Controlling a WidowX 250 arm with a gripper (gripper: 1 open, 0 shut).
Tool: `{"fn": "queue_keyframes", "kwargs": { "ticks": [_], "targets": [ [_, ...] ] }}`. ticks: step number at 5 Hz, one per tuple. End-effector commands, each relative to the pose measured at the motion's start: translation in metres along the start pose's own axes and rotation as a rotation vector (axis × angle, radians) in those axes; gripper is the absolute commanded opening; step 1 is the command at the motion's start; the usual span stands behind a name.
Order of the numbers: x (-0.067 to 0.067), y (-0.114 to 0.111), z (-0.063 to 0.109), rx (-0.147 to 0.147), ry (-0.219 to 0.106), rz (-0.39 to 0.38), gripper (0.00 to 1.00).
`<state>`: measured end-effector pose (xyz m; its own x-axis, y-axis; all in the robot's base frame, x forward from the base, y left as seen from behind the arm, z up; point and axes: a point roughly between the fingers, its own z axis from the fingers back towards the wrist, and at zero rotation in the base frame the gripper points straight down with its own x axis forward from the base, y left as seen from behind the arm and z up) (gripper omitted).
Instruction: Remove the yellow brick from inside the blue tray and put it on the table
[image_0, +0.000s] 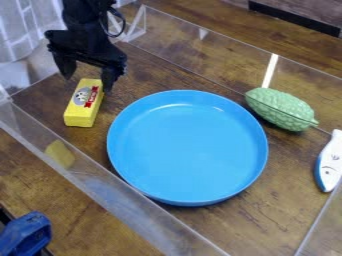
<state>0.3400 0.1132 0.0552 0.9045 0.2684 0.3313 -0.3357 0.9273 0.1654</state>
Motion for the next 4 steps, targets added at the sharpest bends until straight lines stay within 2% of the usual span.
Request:
{"fn": "queue_keyframes", "kwargs": {
  "ticks": [1, 2, 4],
  "targets": [
    [0.028, 0.003, 0.008, 0.016, -0.04, 0.084, 1.0],
    [0.043, 0.001, 0.003, 0.028, -0.027, 0.159, 1.0],
    [0.058, -0.003, -0.004, -0.009, -0.001, 0.14, 1.0]
  ]
}}
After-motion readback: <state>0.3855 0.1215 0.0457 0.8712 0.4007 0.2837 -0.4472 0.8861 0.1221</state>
